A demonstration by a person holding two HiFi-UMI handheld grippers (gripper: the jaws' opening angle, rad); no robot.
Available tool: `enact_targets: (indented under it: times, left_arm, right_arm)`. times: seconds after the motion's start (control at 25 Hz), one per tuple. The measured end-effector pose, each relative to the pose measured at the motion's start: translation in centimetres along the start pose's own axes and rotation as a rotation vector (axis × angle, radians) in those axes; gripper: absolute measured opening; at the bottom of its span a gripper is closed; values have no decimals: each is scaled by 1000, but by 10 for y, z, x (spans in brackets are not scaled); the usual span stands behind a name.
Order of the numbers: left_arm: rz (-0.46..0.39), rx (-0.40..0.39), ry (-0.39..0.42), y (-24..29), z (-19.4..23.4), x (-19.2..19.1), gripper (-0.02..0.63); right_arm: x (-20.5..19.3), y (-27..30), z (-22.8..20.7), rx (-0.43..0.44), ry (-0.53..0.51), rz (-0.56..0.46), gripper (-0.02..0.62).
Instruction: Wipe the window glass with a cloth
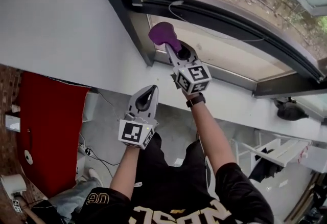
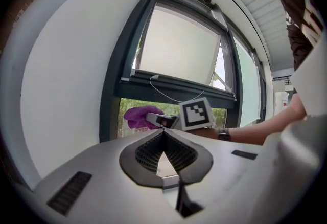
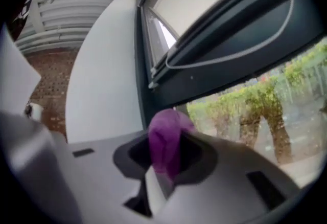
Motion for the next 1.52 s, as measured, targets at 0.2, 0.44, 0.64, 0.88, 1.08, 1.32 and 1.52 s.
enact_targets:
  times: [0.2, 0.44, 0.64, 0.88, 1.08, 1.32, 1.52]
  left_arm:
    - [24, 4, 47, -2, 17, -14, 18]
    - [53, 26, 14, 23, 18, -34, 18]
    - [25, -36, 32, 69, -43, -42, 18]
    - [21, -195, 6, 136, -144, -66, 18]
    - [37, -358, -45, 178, -225, -92, 18]
    - [10, -554, -106, 189, -257, -111, 17]
    - [52, -581, -137, 167, -215, -120, 15]
  right_arm:
    - [-25, 78, 1, -21, 43, -67, 83]
    - [-15, 81, -37, -25, 42, -140, 83]
    - [8, -8, -107, -78, 18, -168, 83]
    - [36, -165, -227, -336, 4, -204, 83]
    - [52, -301, -310, -649, 5, -227, 83]
    - [57, -405, -364, -990, 115, -336, 83]
    - [47, -374, -330, -913, 104, -308, 83]
Point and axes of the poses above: the fingertips, and each gripper's own axes: y forward along the fingers, z to its left, x out of its top, the point moved 9 cm from there along -y, backward along the fingers, and after that the axes turned 3 degrees about -z, right-handed, at the moved point
